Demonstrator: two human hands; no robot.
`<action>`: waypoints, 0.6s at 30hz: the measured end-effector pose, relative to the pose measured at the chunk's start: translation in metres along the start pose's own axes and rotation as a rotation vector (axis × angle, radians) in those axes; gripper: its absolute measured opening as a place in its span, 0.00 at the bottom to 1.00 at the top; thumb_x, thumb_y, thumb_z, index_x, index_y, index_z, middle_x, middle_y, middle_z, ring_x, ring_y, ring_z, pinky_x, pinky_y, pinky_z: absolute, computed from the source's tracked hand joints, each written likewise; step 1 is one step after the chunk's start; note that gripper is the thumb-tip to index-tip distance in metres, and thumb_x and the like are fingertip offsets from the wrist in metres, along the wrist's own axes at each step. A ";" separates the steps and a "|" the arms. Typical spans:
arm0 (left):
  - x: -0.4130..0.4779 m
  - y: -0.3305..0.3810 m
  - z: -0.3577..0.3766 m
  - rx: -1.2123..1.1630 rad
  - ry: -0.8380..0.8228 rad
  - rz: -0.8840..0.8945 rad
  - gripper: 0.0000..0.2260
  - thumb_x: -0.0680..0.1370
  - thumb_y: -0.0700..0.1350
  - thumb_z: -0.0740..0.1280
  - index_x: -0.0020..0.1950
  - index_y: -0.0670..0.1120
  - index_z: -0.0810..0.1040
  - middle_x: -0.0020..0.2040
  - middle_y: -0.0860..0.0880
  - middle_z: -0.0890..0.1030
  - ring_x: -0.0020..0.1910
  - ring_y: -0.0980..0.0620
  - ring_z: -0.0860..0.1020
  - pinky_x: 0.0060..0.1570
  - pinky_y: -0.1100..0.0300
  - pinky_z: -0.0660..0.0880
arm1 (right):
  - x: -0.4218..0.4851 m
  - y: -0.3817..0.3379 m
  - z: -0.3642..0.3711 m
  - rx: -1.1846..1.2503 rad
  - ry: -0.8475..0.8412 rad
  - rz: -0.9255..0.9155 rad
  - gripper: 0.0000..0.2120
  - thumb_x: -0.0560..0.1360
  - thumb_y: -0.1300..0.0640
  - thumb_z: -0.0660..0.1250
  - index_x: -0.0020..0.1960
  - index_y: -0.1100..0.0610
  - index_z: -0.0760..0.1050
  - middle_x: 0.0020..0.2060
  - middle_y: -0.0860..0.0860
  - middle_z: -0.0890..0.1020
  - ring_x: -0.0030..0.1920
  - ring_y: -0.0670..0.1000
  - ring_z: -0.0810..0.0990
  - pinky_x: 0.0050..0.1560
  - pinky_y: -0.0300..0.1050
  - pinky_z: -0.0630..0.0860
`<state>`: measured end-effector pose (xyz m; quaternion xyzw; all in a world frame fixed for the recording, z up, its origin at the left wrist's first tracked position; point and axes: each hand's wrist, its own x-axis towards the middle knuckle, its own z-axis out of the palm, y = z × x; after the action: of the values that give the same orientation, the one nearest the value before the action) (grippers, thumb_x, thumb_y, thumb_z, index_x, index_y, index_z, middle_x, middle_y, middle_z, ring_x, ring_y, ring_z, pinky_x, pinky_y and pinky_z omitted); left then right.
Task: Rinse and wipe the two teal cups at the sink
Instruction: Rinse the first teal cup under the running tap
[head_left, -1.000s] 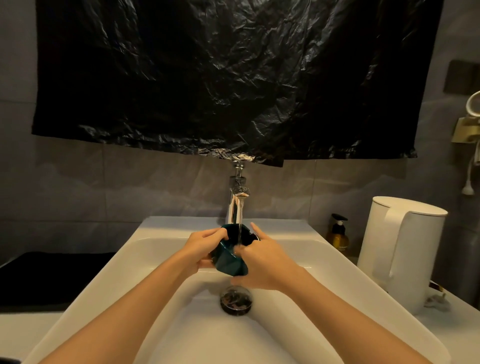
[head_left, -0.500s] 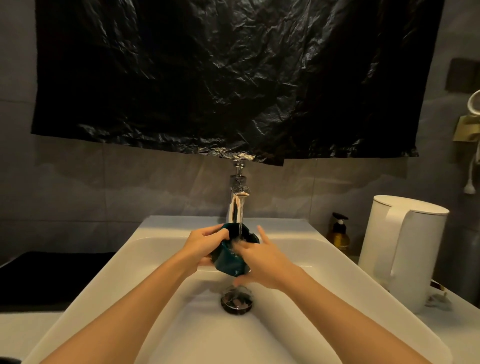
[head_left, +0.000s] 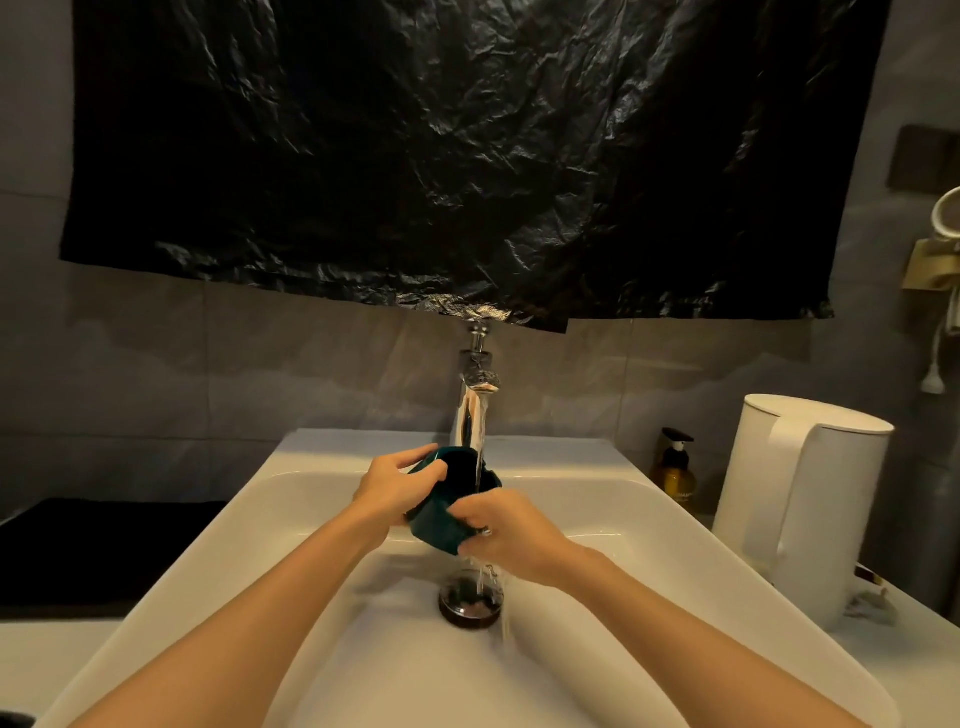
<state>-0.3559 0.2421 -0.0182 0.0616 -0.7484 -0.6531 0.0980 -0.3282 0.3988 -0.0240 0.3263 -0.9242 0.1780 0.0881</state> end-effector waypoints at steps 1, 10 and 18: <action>0.000 0.001 0.000 0.003 -0.002 0.006 0.16 0.75 0.46 0.69 0.62 0.56 0.78 0.60 0.46 0.78 0.57 0.43 0.76 0.52 0.47 0.79 | 0.000 0.003 -0.002 0.076 0.012 0.015 0.12 0.73 0.66 0.68 0.56 0.62 0.79 0.53 0.57 0.82 0.54 0.56 0.79 0.56 0.50 0.78; 0.000 0.002 0.001 0.009 -0.010 0.045 0.16 0.75 0.47 0.69 0.63 0.57 0.77 0.59 0.47 0.79 0.55 0.45 0.77 0.51 0.48 0.80 | 0.001 0.004 0.004 -0.158 0.083 -0.092 0.13 0.75 0.60 0.68 0.59 0.58 0.77 0.57 0.55 0.80 0.59 0.56 0.76 0.60 0.44 0.72; -0.002 0.005 0.001 -0.107 0.000 0.046 0.15 0.76 0.45 0.67 0.62 0.55 0.78 0.59 0.46 0.79 0.55 0.46 0.77 0.52 0.51 0.79 | 0.006 0.008 -0.002 -0.686 0.053 -0.133 0.10 0.79 0.58 0.64 0.58 0.58 0.76 0.54 0.56 0.82 0.57 0.57 0.78 0.66 0.50 0.71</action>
<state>-0.3540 0.2441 -0.0130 0.0389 -0.7138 -0.6896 0.1161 -0.3375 0.4023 -0.0226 0.3326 -0.9043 -0.1404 0.2279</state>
